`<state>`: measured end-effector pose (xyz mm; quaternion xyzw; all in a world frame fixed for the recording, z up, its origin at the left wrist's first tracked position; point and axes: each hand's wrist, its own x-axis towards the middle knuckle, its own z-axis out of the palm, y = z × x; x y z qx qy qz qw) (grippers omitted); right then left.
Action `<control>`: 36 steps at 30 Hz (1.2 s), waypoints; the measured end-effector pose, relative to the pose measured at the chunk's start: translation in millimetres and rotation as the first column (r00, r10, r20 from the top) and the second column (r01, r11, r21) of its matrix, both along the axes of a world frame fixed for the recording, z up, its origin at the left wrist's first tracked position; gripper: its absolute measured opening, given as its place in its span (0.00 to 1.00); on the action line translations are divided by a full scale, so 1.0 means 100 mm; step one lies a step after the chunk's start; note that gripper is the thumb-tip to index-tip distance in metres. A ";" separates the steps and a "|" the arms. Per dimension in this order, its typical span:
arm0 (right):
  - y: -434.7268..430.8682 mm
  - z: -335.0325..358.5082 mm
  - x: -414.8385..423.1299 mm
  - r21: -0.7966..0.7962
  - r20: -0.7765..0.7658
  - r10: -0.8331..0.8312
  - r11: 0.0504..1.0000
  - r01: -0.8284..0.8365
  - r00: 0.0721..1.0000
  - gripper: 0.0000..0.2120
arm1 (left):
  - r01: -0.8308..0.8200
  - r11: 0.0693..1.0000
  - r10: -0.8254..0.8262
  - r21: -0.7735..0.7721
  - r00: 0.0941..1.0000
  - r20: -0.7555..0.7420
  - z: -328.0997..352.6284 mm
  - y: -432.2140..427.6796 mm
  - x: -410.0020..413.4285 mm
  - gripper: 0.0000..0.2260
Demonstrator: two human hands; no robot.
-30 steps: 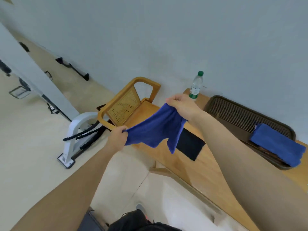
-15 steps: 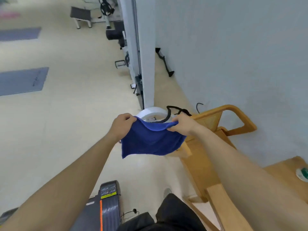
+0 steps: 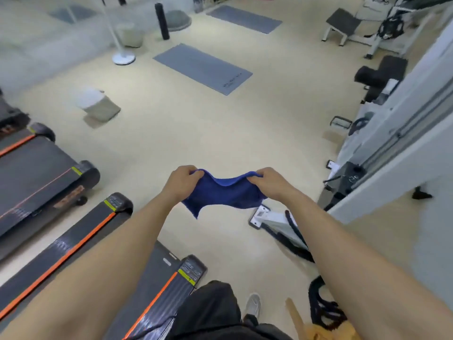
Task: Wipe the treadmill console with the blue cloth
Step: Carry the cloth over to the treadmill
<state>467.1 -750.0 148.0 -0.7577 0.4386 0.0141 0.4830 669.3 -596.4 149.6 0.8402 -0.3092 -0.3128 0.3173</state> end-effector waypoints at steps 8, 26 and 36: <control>-0.15 -0.04 2.08 0.089 -0.016 0.416 0.906 -0.413 0.909 0.09 | -0.414 0.910 0.414 -0.024 0.910 -0.018 -0.09 0.54 1.15 0.12; 2.13 -0.09 6.10 -0.036 -0.073 0.988 0.132 -0.991 0.134 0.12 | -0.956 0.293 0.950 0.004 0.291 -0.112 -0.16 2.41 2.95 0.16; 4.28 0.22 7.07 0.097 0.055 0.884 -0.467 -0.879 -0.464 0.08 | -0.933 -0.345 0.936 0.105 -0.335 0.104 0.17 3.65 3.01 0.12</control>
